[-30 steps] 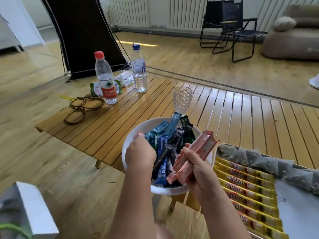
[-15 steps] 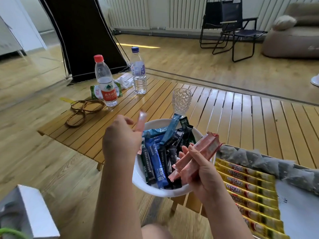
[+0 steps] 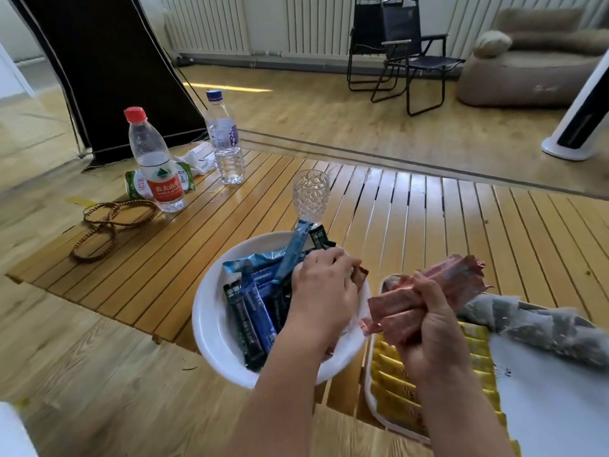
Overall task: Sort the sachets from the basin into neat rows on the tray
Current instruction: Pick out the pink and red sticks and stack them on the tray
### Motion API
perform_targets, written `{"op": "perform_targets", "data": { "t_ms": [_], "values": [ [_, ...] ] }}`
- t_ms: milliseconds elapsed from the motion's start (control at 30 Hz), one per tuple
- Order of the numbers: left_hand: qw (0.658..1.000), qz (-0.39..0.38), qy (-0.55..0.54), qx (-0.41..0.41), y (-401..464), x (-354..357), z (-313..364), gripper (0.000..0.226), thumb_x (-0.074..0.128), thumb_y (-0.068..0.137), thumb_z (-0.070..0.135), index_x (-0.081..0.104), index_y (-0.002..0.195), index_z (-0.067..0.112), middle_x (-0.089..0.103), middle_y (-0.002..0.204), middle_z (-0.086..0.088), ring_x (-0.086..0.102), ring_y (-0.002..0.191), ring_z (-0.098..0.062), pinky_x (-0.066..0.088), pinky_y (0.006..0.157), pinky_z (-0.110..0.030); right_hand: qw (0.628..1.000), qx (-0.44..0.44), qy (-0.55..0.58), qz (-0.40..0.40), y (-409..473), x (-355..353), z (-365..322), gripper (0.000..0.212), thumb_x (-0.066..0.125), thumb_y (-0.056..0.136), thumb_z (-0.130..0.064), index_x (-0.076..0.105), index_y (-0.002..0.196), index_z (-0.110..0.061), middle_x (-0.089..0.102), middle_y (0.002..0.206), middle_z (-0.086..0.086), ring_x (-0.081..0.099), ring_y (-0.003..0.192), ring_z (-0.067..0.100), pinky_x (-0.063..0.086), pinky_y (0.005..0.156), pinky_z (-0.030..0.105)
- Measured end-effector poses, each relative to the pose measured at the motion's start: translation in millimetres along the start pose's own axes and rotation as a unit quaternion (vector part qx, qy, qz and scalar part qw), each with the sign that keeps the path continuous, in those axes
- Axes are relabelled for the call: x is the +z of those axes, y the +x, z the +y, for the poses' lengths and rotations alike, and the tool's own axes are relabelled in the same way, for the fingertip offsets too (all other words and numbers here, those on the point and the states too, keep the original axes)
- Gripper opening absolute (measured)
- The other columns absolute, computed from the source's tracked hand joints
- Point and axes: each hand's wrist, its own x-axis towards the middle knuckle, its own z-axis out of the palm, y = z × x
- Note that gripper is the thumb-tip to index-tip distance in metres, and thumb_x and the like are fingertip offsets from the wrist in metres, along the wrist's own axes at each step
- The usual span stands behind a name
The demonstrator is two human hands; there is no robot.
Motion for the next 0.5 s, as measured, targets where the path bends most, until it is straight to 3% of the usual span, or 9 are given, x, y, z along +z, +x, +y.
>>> {"op": "perform_targets", "data": {
  "t_ms": [67,133,300,500],
  "values": [
    [0.989,-0.114,0.083,-0.044,1.2,12.3,-10.5,0.049,0.032,0.1,0.035,0.022,0.148,0.039,0.006,0.162,0.005,-0.001,0.148,-0.024,0.001,0.118,-0.047,1.0,-0.012,-0.003,0.008,0.4,-6.3,-9.9,0.021,0.06,0.091,-0.023,0.053,0.11,-0.019,0.063,0.088,0.001,0.066,0.075,0.016,0.054,0.051,0.027],
    [0.978,-0.14,0.115,-0.098,2.2,14.5,-22.2,0.058,0.028,0.101,0.04,0.006,0.154,0.031,-0.009,0.163,0.002,-0.012,0.148,-0.024,-0.006,0.117,-0.049,1.0,-0.02,-0.007,0.02,0.2,-13.8,-18.8,0.026,0.061,0.091,-0.025,0.052,0.115,-0.02,0.064,0.087,-0.001,0.066,0.07,0.013,0.052,0.044,0.022],
    [0.954,-0.112,0.13,-0.245,0.4,-5.4,-48.6,0.059,0.023,0.102,0.038,0.012,0.154,0.012,-0.009,0.162,-0.006,-0.009,0.149,-0.028,-0.001,0.118,-0.048,0.999,-0.029,-0.019,0.041,-1.5,-26.3,-37.6,0.02,0.061,0.09,-0.026,0.052,0.108,-0.023,0.064,0.097,0.001,0.063,0.09,0.02,0.048,0.065,0.037],
    [0.953,-0.119,0.117,-0.254,-1.8,-18.6,-57.1,0.054,0.03,0.102,0.033,0.02,0.152,0.016,-0.001,0.163,-0.004,-0.002,0.148,-0.03,0.012,0.117,-0.051,0.998,-0.025,-0.033,0.048,0.0,-30.6,-39.8,0.039,0.066,0.086,-0.025,0.052,0.121,-0.019,0.065,0.103,0.005,0.064,0.094,0.023,0.051,0.07,0.04]
  ]
}}
